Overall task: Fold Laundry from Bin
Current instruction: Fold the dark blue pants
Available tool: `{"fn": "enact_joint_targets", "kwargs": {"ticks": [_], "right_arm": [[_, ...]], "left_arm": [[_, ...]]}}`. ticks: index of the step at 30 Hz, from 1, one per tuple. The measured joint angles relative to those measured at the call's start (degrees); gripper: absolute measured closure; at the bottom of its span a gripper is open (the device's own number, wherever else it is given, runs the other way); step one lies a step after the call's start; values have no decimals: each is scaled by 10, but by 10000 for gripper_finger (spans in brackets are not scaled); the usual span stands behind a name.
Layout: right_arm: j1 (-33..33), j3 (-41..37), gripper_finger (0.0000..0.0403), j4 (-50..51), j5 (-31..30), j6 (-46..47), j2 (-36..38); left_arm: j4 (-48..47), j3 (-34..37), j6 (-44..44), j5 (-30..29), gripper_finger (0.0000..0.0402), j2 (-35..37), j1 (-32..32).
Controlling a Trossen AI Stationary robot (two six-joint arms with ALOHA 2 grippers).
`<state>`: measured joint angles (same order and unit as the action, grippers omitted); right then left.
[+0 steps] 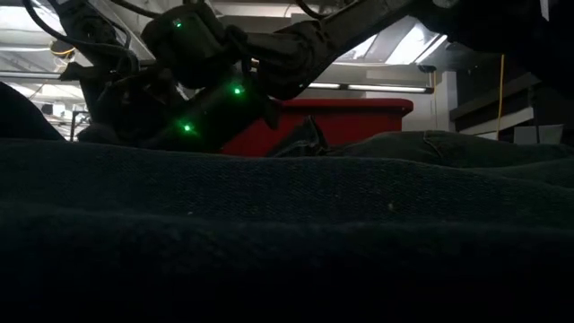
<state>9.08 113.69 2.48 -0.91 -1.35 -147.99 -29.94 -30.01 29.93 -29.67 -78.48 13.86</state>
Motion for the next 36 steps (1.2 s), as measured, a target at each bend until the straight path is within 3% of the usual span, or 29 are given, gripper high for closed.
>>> {"fn": "enact_joint_targets", "kwargs": {"ticks": [7, 11, 16, 21, 29, 36], "right_arm": [[4, 0, 353, 5, 94, -3, 1], [3, 0, 378, 6, 100, -4, 1], [-1, -1, 385, 3, 98, -4, 2], [-1, -2, 375, 3, 95, -4, 2], [0, -2, 373, 3, 93, -4, 2], [-1, -2, 373, 2, 90, -4, 1]], "left_arm": [[7, 1, -39, -46, 401, -1, 24], [13, 1, -60, -36, 401, 0, 31], [-25, -8, -61, 25, 401, 33, 30], [-115, -60, -61, 78, 401, 93, 25], [-209, -111, -25, 299, 401, 149, 0], [-212, -57, 15, 307, 401, 139, -47]]}}
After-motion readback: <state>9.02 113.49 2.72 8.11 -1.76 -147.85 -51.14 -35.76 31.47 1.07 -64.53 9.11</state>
